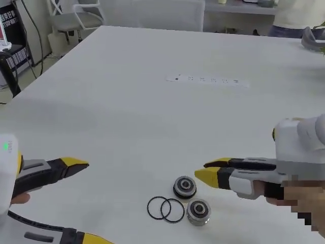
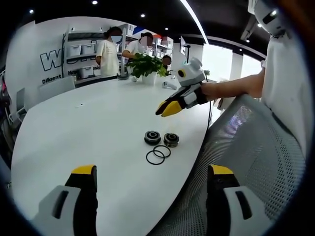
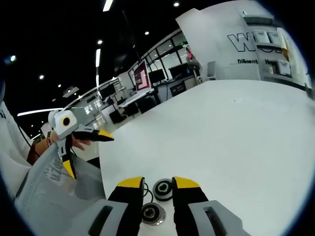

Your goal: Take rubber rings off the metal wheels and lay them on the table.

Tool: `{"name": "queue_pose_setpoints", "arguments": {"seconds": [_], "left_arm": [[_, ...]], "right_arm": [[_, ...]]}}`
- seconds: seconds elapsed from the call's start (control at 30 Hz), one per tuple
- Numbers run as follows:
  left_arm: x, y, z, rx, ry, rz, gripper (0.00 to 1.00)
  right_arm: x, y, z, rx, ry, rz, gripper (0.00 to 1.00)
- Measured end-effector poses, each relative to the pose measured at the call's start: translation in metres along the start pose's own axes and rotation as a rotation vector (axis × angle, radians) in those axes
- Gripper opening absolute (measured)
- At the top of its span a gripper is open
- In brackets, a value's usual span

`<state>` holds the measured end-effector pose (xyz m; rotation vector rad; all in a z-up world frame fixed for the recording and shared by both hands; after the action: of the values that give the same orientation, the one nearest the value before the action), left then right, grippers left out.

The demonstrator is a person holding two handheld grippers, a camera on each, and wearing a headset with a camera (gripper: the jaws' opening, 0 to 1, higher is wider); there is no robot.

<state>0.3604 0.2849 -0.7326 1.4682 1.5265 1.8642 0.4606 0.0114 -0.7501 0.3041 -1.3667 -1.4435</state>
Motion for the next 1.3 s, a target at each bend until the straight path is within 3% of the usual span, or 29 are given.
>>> {"name": "queue_pose_setpoints", "arguments": {"seconds": [0.2,0.37,0.5,0.6,0.67,0.73,0.9,1.3], "left_arm": [[-0.001,0.001,-0.001,-0.011,-0.010,-0.003,0.91],[0.000,0.004,-0.002,-0.030,-0.017,-0.004,0.92],[0.003,0.011,-0.002,-0.022,-0.020,-0.053,0.92],[0.005,0.016,0.001,-0.044,-0.012,-0.034,0.92],[0.007,0.026,0.002,-0.058,-0.012,-0.055,0.93],[0.009,0.041,0.003,-0.072,-0.025,-0.115,0.93],[0.009,0.065,0.010,-0.113,-0.033,-0.155,0.93],[-0.016,0.114,0.027,-0.269,-0.087,-0.158,0.91]], "right_arm": [[0.003,-0.002,-0.009,-0.011,-0.037,0.001,0.21],[0.008,0.000,-0.012,-0.043,-0.049,-0.034,0.22],[0.010,-0.001,-0.014,-0.044,-0.059,-0.036,0.22],[0.011,-0.002,-0.015,-0.040,-0.069,-0.029,0.22],[0.012,-0.002,-0.015,-0.039,-0.072,-0.030,0.23],[0.013,-0.002,-0.016,-0.039,-0.075,-0.032,0.23],[0.013,-0.004,-0.018,-0.027,-0.087,-0.021,0.24],[0.015,-0.007,-0.026,-0.024,-0.114,-0.009,0.26]]}}
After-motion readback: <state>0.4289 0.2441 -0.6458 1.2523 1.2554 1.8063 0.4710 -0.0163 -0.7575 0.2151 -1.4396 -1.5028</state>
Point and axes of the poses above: the centre of the closed fingertips' face, and the gripper's own axes: x roughly backward along the fingers, z roughly to its left, y roughly out of its top, the point moved 9 cm from there along x, roughly backward along the fingers, and after that the axes turned 6 degrees about -y, right-handed, at the moved point
